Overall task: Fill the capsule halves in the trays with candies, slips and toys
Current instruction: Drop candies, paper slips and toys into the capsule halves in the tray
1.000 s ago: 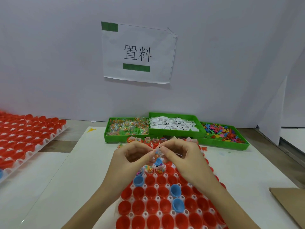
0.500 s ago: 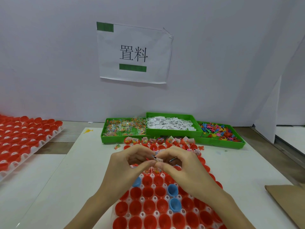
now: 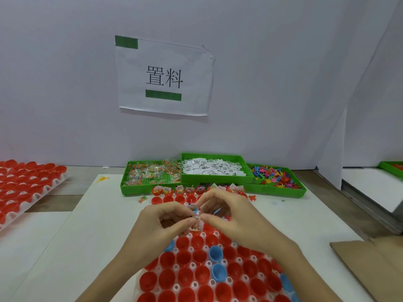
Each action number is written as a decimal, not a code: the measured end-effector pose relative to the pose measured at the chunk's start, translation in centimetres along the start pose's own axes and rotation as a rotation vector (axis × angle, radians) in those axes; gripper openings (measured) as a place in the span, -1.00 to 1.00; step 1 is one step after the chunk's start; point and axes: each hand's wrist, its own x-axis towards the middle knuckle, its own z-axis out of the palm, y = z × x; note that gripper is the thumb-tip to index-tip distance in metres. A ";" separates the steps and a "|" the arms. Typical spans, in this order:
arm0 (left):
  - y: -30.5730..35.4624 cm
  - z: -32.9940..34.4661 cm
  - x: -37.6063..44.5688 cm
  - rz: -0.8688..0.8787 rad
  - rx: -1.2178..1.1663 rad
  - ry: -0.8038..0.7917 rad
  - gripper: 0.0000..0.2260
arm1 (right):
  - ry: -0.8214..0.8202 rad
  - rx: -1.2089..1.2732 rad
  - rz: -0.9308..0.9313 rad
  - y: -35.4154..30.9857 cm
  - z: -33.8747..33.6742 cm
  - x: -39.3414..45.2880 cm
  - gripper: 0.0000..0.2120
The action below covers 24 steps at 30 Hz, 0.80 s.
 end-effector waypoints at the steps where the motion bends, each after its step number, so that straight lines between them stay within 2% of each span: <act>1: 0.0 0.0 0.0 -0.004 -0.005 0.004 -0.91 | 0.024 -0.015 0.010 0.3 -0.8 0.6 -0.89; 6: -0.2 -0.3 0.1 -0.019 -0.013 0.035 -0.95 | 0.327 -0.106 0.237 5.6 -6.6 5.1 -0.89; 9: -0.3 -0.5 0.2 -0.017 -0.005 0.050 -0.95 | 0.434 -0.226 0.417 10.9 -9.7 7.3 -0.83; 11: -0.4 -0.6 0.2 -0.013 0.002 0.056 -0.96 | 0.412 -0.410 0.495 14.3 -10.7 8.0 -0.75; 14: -0.6 -0.6 0.3 -0.016 0.005 0.057 -0.95 | 0.273 -0.606 0.553 18.0 -11.2 8.1 -0.67; 18: -0.6 -0.7 0.3 -0.024 0.004 0.063 -0.95 | 0.111 -0.755 0.612 20.5 -11.7 8.2 -0.75; 24: -0.6 -0.9 0.3 -0.029 0.025 0.069 -0.96 | 0.207 -0.807 0.627 20.9 -11.2 8.6 -0.85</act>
